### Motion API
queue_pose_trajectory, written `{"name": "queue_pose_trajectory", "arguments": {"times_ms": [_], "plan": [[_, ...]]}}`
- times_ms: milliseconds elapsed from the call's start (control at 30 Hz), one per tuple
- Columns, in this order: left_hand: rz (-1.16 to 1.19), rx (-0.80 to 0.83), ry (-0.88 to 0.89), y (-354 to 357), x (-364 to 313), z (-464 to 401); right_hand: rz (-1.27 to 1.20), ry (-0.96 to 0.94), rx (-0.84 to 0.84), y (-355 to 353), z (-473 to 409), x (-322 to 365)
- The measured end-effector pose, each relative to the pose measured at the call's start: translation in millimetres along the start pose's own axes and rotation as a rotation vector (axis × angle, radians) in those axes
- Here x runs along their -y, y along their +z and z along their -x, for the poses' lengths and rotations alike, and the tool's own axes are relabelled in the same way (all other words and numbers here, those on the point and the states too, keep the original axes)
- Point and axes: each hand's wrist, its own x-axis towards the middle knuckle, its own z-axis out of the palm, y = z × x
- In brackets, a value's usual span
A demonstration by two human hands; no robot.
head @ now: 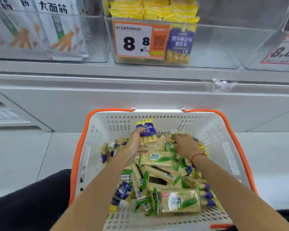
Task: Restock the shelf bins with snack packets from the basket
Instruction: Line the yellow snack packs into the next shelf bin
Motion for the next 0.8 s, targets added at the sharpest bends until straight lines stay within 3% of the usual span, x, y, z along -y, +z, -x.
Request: {"name": "queue_pose_trajectory", "arguments": {"times_ms": [133, 200, 467, 600, 800], "plan": [[0.042, -0.024, 0.002, -4, 1, -4, 0.061, -0.028, -0.117, 1, -3, -2], [0.037, -0.031, 0.009, -5, -1, -4, -0.053, -0.063, -0.081, -8, 0, -4], [-0.109, -0.061, 0.163, 2, -41, 41, -1.116, 0.198, 0.161, -93, 32, -3], [-0.206, -0.082, 0.314, 14, -73, 83, -1.284, -0.018, 0.242, -152, 72, -3], [-0.383, -0.009, 0.417, 25, -128, 129, -1.271, -0.256, 0.292, -233, 122, -2]]}}
